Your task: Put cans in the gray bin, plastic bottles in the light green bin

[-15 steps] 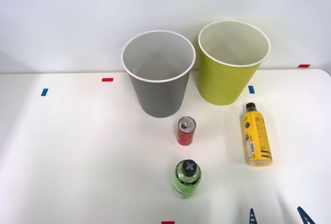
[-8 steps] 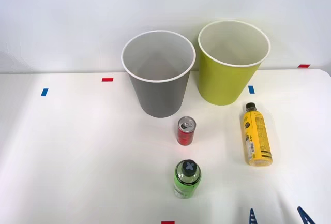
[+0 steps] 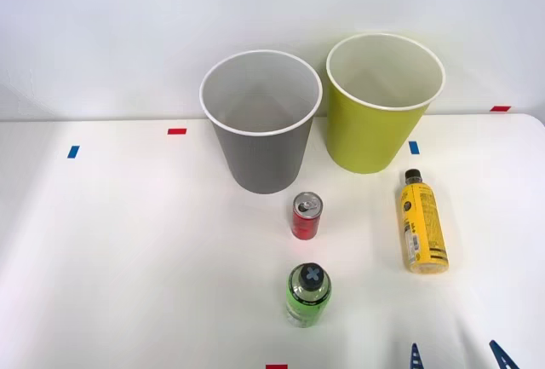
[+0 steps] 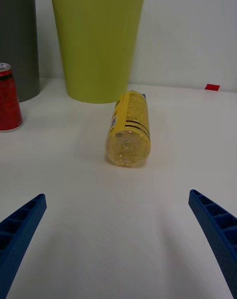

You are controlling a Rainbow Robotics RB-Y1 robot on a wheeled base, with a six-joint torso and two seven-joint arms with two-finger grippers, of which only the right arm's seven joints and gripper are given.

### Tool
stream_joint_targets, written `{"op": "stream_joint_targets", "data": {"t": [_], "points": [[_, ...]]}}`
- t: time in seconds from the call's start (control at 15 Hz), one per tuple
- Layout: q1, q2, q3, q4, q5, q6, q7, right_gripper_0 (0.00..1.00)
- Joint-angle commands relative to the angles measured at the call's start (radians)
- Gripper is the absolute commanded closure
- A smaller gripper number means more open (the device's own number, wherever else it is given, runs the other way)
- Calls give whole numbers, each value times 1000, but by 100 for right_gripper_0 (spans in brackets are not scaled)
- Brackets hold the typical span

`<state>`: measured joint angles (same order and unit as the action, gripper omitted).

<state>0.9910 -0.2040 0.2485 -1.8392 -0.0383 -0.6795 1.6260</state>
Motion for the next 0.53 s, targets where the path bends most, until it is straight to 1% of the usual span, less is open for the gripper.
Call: {"op": "stream_joint_targets", "data": {"t": [0.07, 0.53], "points": [[0, 0, 0, 0, 0, 0, 0, 0], [0, 0, 0, 0, 0, 0, 0, 0]]}}
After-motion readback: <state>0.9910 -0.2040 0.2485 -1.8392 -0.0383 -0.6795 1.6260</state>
